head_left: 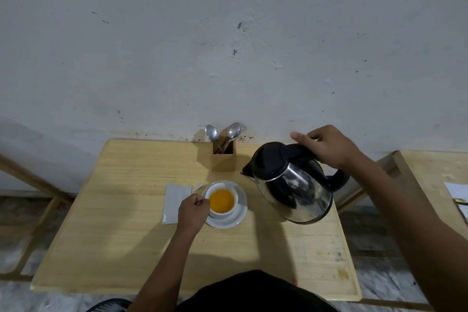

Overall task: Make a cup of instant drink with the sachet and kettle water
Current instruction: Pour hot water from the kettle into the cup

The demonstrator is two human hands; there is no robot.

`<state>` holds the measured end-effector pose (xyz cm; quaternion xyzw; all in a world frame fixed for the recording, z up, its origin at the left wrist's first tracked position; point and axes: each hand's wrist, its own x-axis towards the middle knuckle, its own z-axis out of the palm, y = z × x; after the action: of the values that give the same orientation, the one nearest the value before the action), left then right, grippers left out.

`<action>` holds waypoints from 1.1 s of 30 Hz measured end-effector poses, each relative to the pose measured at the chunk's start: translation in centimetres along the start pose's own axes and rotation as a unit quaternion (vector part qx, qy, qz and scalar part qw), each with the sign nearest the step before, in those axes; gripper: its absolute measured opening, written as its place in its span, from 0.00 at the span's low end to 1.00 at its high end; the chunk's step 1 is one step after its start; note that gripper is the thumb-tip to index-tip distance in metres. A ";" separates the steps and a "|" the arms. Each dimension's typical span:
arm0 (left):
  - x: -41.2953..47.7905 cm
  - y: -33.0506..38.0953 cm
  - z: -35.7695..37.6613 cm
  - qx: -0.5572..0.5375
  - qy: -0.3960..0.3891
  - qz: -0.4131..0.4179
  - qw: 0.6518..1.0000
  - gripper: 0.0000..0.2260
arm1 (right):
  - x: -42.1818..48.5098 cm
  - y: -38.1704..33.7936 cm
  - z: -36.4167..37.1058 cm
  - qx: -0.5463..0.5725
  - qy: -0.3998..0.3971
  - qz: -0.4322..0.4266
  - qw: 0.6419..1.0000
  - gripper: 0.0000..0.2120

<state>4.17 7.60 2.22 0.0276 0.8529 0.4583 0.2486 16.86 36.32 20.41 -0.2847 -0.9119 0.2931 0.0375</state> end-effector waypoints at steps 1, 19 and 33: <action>0.0 0.1 0.0 0.001 0.005 -0.002 1.000 0.10 | -0.2 0.9 -0.1 0.037 0.021 0.005 0.999 0.33; -1.0 1.2 2.9 0.036 0.130 0.003 0.991 0.09 | -0.5 11.3 -0.4 0.276 0.270 0.082 0.919 0.28; -0.8 0.4 2.5 0.100 0.129 0.010 0.987 0.12 | 2.1 14.4 1.0 0.310 0.257 0.032 0.915 0.27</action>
<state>5.93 9.53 1.68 0.0015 0.9192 0.3725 0.1280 22.06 46.57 11.36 -0.3533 -0.7246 0.4791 0.3473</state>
